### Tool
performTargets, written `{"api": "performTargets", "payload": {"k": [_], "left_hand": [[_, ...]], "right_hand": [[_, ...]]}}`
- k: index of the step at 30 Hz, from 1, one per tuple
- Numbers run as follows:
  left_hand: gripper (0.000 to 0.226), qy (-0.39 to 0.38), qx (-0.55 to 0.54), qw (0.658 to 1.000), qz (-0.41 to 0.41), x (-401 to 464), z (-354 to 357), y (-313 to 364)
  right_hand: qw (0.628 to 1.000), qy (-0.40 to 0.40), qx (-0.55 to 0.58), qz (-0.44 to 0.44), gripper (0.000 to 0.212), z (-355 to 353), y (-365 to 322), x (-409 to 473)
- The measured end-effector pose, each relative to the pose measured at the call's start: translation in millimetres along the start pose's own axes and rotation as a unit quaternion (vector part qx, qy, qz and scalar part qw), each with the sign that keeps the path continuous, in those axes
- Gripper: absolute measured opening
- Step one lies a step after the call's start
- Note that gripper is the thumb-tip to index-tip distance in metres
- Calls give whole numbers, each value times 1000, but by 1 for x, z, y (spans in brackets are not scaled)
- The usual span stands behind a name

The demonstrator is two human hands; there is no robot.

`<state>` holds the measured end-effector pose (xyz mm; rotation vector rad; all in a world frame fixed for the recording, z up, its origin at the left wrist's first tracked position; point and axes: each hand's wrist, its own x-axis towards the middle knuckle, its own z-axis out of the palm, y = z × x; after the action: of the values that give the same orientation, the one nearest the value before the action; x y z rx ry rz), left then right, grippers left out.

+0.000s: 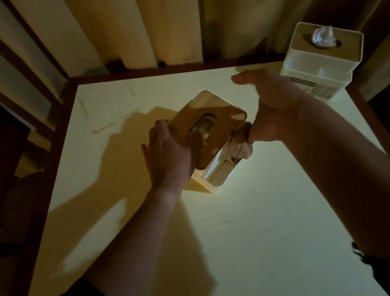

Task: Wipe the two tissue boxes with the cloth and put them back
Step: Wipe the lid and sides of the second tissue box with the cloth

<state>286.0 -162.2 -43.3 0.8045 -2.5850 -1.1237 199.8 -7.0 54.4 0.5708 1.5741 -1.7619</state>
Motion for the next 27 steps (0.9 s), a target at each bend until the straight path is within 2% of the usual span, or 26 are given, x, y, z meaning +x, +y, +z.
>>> {"api": "performTargets", "payload": {"k": [4, 7, 10, 14, 15, 16, 18, 19, 20, 23, 25, 27], "left_hand": [[50, -6, -4, 1000, -4, 2, 2, -3], [48, -9, -7, 1000, 2, 0, 0, 0], [47, -3, -4, 1000, -3, 0, 0, 2], [49, -5, 7, 1000, -3, -1, 0, 4], [50, -5, 13, 1000, -3, -1, 0, 4], [51, -4, 18, 1000, -2, -1, 0, 4], [53, -2, 30, 1000, 4, 0, 2, 1], [53, -1, 33, 999, 6, 1, 2, 0], [54, -1, 35, 999, 6, 2, 3, -1], [59, 2, 18, 1000, 5, 1, 3, 1], [59, -1, 9, 1000, 6, 0, 2, 2], [58, -8, 14, 1000, 8, 1, 2, 1]], "right_hand": [[999, -28, 7, -45, 32, -6, -4, -9], [1000, 5, -8, -19, 43, 2, 4, -5], [999, 6, -52, 11, 28, 14, 13, -1], [990, -2, -136, -35, 6, 13, 20, 4], [986, 5, -157, -45, 5, 12, 21, 7], [982, 26, -180, -59, 22, 10, 24, 7], [975, 78, -192, -77, 74, 3, 32, 3], [972, 93, -190, -99, 90, -1, 40, 1], [962, 113, -208, -134, 95, -4, 48, -2], [935, 174, -209, -227, 81, -15, 64, -14], [932, 179, -164, -269, 69, -25, 71, -18], [904, 180, -154, -355, 49, -32, 85, -29]]}}
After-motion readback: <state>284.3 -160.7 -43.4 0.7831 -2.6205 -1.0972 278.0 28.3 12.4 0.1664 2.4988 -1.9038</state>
